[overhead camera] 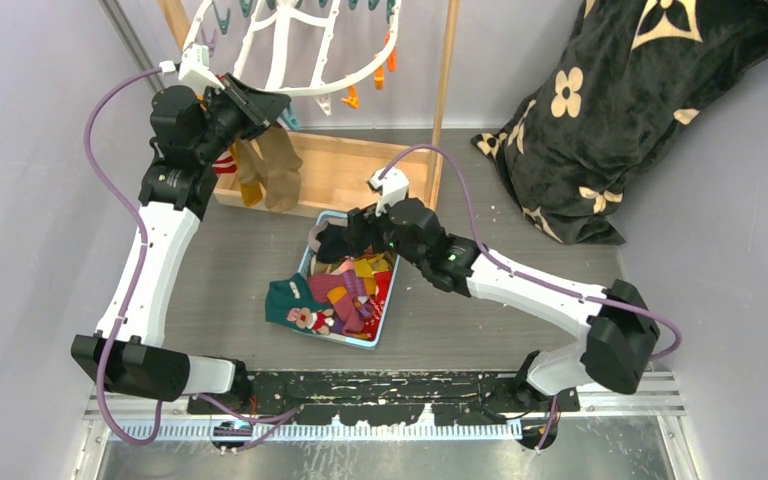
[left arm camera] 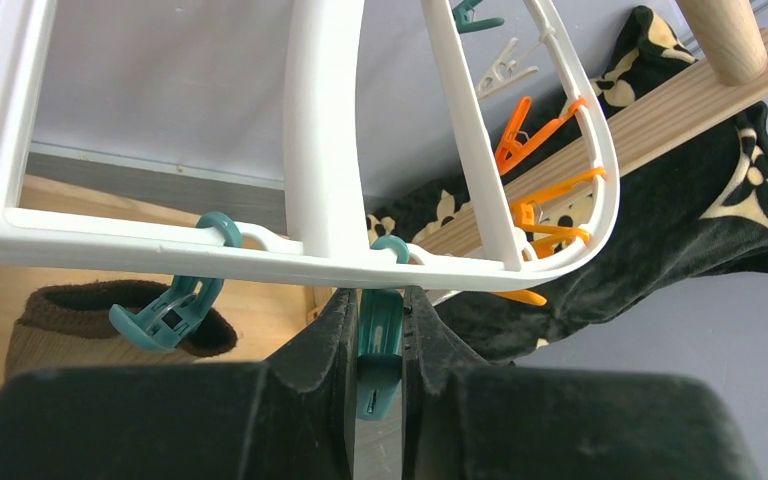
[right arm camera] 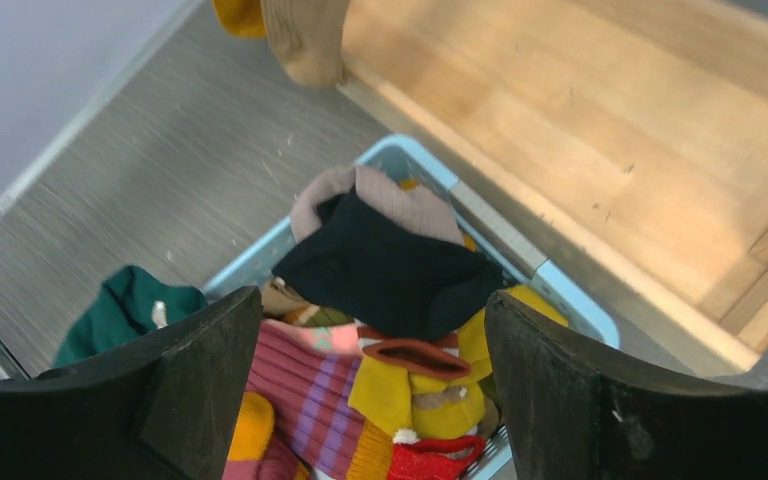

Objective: Clip the socks to the hanger
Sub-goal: Adjust the sock in the bin.

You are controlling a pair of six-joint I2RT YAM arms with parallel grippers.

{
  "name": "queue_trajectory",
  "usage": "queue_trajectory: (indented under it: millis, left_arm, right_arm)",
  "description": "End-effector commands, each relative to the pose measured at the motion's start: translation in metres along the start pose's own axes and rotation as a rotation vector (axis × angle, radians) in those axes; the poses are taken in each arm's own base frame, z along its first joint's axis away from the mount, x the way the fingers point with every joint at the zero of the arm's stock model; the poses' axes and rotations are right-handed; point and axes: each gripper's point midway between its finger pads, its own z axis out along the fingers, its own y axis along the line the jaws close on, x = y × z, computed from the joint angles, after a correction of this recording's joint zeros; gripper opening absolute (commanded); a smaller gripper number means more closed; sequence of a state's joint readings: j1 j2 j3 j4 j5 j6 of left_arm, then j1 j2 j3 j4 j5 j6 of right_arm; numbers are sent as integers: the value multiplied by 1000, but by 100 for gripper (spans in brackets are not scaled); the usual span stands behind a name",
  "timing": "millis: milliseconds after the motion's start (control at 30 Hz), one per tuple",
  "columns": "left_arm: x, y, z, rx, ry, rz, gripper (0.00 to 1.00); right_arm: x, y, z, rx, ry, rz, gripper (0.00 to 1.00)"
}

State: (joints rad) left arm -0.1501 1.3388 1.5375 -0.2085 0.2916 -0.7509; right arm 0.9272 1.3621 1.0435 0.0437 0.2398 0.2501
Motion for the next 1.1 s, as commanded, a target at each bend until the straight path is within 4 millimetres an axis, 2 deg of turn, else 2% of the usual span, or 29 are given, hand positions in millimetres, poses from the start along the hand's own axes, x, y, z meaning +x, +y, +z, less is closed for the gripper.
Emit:
queue_trajectory:
  millis: [0, 167, 267, 400, 467, 533, 700, 867, 1067]
  left_arm:
    - [-31, -28, -15, 63, -93, 55, 2]
    - [-30, -28, -16, 60, -90, 56, 2]
    - [-29, -27, -17, 60, -88, 52, 2]
    - [-30, -27, -17, 59, -88, 52, 2]
    - [-29, -27, -16, 61, -87, 52, 2]
    - [-28, -27, -16, 62, -83, 52, 2]
    - [-26, -26, -18, 61, -82, 54, 2]
    - [-26, -26, -16, 65, -83, 41, 2]
    - [-28, -27, -16, 65, -87, 41, 1]
  right_arm:
    - [11, 15, 17, -62, 56, -8, 85]
    - [33, 33, 37, -83, 125, -46, 82]
    - [40, 43, 45, -78, 134, -65, 82]
    - [48, 83, 33, -185, 119, -175, 84]
    - [53, 96, 27, -213, 129, -212, 85]
    - [46, 91, 28, -152, 115, -213, 84]
    - [44, 51, 38, 33, 126, -180, 82]
    - [44, 47, 65, 93, 154, -193, 82]
    - [52, 36, 94, 186, 166, -208, 71]
